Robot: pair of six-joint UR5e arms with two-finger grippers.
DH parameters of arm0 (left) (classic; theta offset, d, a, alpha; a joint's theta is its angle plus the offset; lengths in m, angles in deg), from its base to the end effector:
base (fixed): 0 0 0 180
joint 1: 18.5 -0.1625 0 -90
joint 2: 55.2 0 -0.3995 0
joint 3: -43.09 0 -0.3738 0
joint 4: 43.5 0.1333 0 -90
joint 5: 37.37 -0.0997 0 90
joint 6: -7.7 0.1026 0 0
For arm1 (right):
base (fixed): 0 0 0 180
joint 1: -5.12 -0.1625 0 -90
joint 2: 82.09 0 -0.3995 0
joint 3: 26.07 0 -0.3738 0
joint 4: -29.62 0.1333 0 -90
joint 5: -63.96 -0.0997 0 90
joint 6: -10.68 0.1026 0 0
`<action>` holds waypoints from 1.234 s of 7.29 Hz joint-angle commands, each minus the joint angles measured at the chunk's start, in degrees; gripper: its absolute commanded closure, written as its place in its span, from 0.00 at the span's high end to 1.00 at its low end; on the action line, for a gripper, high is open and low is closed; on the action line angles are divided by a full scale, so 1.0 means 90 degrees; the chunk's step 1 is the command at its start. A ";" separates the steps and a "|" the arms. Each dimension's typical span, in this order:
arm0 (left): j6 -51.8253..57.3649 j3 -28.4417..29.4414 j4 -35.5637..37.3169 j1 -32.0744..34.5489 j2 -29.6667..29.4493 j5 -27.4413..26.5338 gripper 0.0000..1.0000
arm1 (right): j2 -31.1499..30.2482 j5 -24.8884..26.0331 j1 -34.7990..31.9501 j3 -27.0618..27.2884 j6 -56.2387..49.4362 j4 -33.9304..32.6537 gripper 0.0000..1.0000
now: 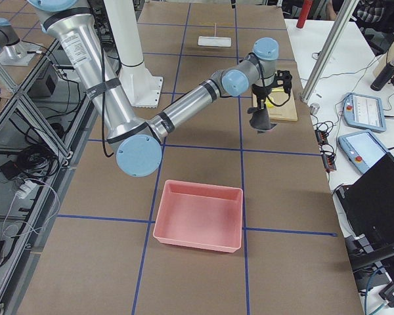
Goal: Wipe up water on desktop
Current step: 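Lift the cloth with the right gripper and carry it over the pink bin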
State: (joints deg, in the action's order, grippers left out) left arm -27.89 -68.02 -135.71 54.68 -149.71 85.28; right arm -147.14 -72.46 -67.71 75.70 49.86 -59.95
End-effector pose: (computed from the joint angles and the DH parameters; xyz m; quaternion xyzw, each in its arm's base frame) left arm 0.0692 -0.4983 0.4290 0.0866 0.3467 -0.0852 0.9301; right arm -0.1179 -0.5814 0.2974 0.0817 -0.4675 0.0431 0.8791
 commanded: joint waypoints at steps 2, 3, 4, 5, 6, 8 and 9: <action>0.0000 0.0002 0.0010 0.0132 0.0013 0.0190 0.98 | -0.1176 -0.0223 -0.0930 0.0643 -0.2041 -0.1137 0.00; 0.0000 0.0002 0.0001 0.0151 0.0080 0.0229 0.98 | -0.1383 -0.0184 -0.1047 0.0810 -0.2745 -0.1848 0.00; 0.0000 -0.0008 0.0001 0.0151 0.0100 0.0249 0.98 | -0.1907 -0.0019 -0.1165 0.1189 -0.3544 -0.2348 0.00; 0.0000 -0.0008 0.0001 0.0151 0.0101 0.0249 0.98 | -0.2154 0.0118 -0.1291 0.1299 -0.3804 -0.2392 0.00; 0.0000 -0.0008 0.0001 0.0151 0.0101 0.0249 0.98 | -0.2417 0.0177 -0.1302 0.1300 -0.3816 -0.2392 0.00; -0.0049 0.0021 0.0001 0.0151 0.0101 0.0249 0.98 | -0.2693 0.0519 -0.1263 0.1203 -0.3826 -0.2353 0.00; -0.0049 0.0031 0.0001 0.0151 0.0101 0.0249 0.98 | -0.2723 0.0520 -0.1263 0.1144 -0.3826 -0.2372 0.00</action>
State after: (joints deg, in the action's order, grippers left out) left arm -28.25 -67.86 -135.70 56.03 -148.81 87.52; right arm -170.88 -68.38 -79.11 86.62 15.53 -81.21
